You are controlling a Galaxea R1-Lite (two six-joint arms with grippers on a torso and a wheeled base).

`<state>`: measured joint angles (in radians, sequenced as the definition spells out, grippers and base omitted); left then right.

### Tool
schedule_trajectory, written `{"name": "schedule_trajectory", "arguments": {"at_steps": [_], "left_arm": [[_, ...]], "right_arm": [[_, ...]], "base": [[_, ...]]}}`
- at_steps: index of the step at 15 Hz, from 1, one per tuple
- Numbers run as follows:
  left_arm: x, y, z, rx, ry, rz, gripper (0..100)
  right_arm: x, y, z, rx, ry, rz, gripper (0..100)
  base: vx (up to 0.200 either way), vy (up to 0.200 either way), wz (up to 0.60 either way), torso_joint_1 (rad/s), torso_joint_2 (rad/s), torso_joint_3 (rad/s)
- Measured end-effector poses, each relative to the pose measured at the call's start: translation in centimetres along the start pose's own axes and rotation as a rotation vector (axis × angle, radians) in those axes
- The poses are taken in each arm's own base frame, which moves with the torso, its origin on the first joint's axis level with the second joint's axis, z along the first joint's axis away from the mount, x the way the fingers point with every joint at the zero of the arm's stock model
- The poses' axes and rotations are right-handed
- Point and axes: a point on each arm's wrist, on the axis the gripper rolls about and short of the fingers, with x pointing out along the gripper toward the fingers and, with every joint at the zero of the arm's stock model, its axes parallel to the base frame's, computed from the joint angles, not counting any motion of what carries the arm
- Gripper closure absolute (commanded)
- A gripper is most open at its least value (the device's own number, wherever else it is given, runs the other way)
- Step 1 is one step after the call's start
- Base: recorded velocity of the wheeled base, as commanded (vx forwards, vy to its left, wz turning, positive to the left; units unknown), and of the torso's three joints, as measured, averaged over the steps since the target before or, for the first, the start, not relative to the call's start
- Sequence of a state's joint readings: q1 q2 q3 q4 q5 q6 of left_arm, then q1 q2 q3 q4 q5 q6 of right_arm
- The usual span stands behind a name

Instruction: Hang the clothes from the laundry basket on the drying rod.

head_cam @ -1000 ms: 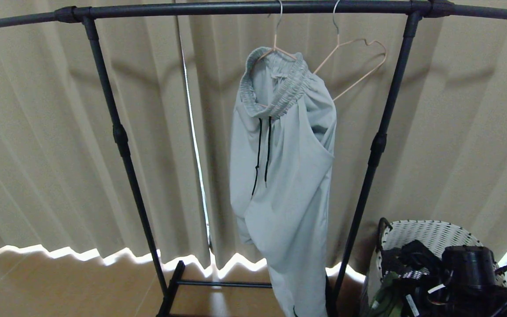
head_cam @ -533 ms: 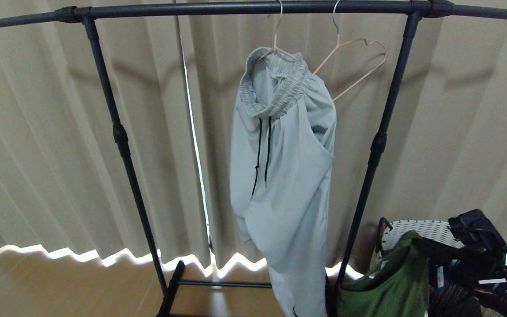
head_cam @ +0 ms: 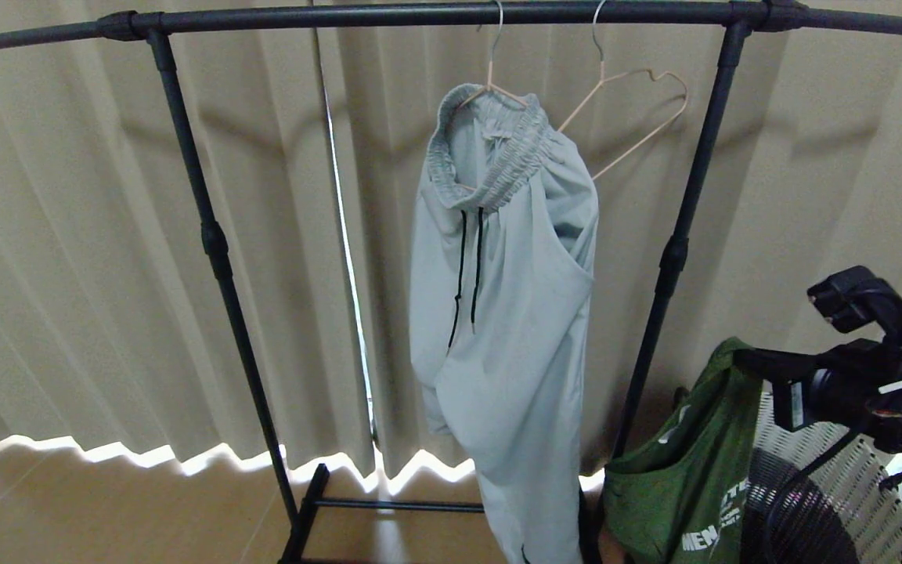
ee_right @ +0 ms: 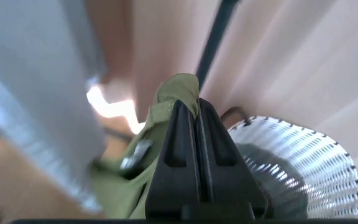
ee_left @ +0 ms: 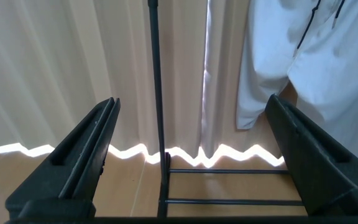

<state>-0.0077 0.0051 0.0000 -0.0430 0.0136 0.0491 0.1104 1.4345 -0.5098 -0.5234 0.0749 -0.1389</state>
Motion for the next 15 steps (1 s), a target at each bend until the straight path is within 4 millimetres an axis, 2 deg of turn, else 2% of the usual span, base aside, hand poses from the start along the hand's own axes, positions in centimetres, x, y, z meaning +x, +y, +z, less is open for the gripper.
{"name": "schedule_trajectory", "arguments": {"at_steps": [2,4,6,7,10,14,15], "left_arm": [[0.0,0.0,0.0,0.001,0.001,0.0,0],[0.0,0.0,0.0,0.001,0.0,0.001,0],[0.0,0.0,0.0,0.002,0.0,0.0,0],[0.0,0.0,0.0,0.002,0.001,0.0,0],[0.0,0.0,0.0,0.003,0.001,-0.001,0],[0.0,0.0,0.0,0.026,0.002,-0.009,0],[0.0,-0.1,0.0,0.036,-0.003,-0.06,0]], "right_arm": [[-2.9,0.2,1.8,-0.009,0.014,0.017,100],[-6.0,0.5,2.4,-0.03,0.016,0.03,100],[-8.5,1.0,2.2,-0.049,0.001,0.048,100],[-9.2,1.2,2.0,-0.056,-0.017,0.055,100],[-10.2,1.7,1.5,-0.068,-0.04,0.081,100],[-9.9,2.8,1.5,-0.098,-0.04,0.164,100],[-9.7,3.1,1.5,-0.106,-0.039,0.187,100]], "base": [[-0.2,0.0,0.0,0.002,0.0,0.002],[-0.2,0.0,0.0,-0.007,0.0,0.005],[-0.2,0.0,0.0,-0.005,0.0,0.007],[0.0,0.0,0.0,0.0,0.0,0.0],[0.0,0.0,0.0,0.0,0.0,0.0],[0.0,0.0,0.0,0.0,0.0,0.0],[0.0,0.0,0.0,0.0,0.0,0.0]]}}
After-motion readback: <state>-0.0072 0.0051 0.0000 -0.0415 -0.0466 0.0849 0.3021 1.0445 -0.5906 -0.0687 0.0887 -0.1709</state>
